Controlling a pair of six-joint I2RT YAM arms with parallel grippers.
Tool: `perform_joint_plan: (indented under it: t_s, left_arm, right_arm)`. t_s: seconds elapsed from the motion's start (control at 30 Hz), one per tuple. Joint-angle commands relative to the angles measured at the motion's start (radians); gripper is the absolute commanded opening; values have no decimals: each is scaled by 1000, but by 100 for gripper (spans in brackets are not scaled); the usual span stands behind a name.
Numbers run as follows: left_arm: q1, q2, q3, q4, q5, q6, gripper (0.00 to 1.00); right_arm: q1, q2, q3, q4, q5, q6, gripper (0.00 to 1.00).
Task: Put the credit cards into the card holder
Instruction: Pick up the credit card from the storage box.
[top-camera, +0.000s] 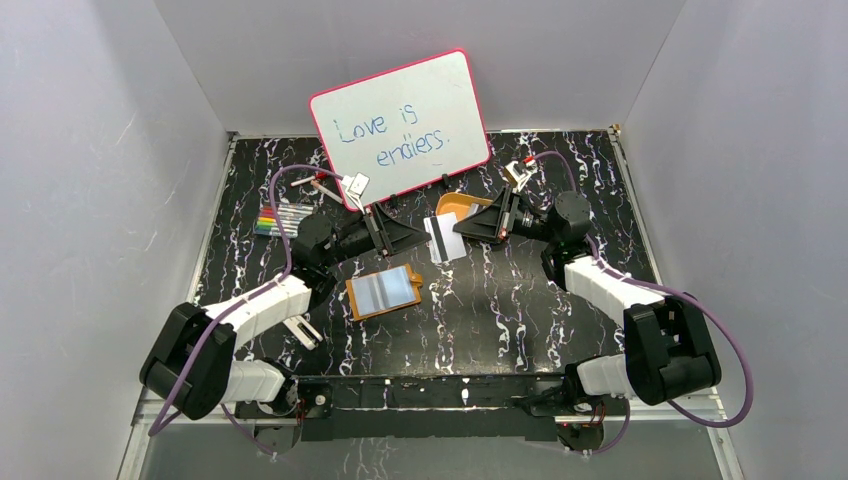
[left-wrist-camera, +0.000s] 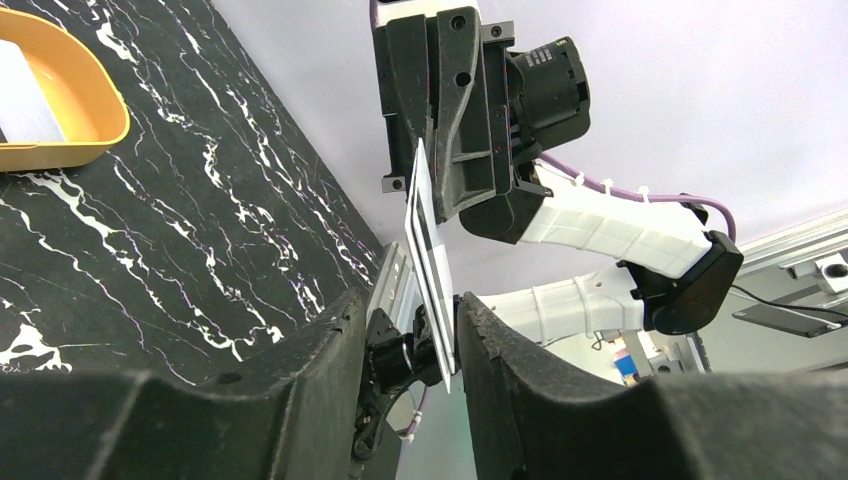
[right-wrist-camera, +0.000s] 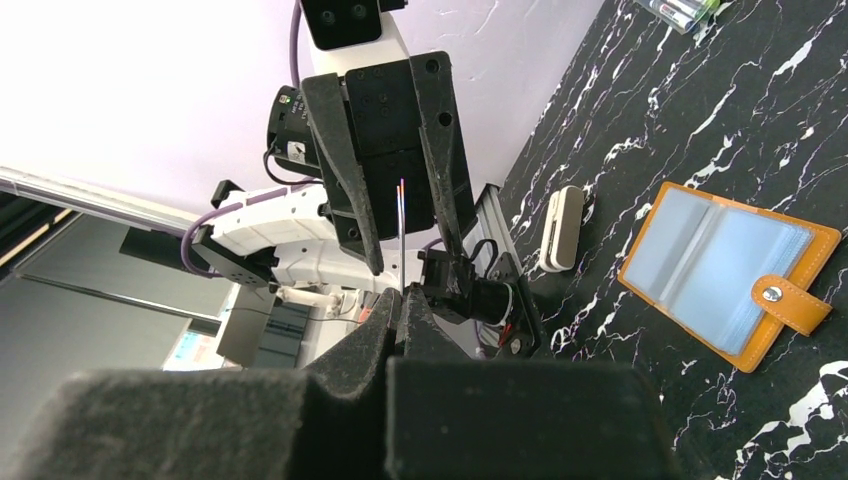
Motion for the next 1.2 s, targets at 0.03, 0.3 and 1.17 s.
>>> perform_joint_plan:
  t_s: [0.03,0.3,1.17]
  left_arm:
    - [-2,-23,-15,54,18,19,34]
    - [-1,-16,-27,53,23,28,23]
    - [1,-62,-54,84,-37,-4,0]
  right_arm:
    - [8,-12,7,89,16,29,0]
    - [28,-14,14,97,25,41,0]
    - [47,-5,-9,43,50,-6,0]
